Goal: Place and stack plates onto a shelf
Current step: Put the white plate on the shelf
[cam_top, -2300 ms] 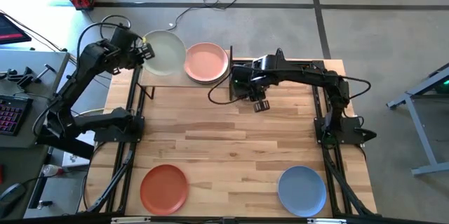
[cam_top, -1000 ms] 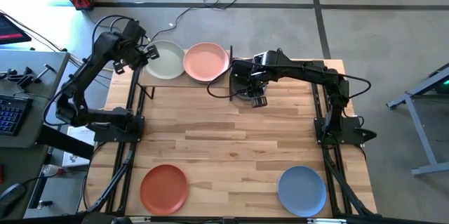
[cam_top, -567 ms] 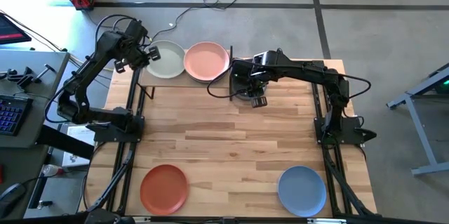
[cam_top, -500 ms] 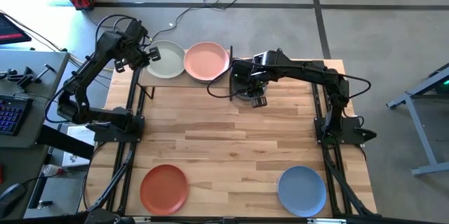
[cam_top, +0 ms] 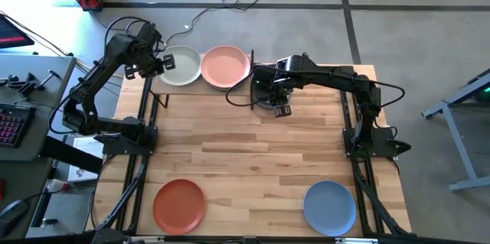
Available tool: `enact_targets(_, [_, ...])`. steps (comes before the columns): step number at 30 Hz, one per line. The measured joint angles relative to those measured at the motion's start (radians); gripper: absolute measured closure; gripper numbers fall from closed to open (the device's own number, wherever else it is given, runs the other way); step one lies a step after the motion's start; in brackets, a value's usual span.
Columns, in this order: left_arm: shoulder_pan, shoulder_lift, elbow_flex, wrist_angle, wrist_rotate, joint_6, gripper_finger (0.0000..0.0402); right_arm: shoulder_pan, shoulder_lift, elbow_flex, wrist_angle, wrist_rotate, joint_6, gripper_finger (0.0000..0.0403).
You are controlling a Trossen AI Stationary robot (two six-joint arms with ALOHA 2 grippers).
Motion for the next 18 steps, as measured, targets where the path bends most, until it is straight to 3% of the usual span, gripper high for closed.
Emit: enact_targets(18, [0.0,-0.014,0.0,-0.08,0.052,0.034,0.0316,0.001,0.0,0.0,0.0,0.0,0.001,0.0284])
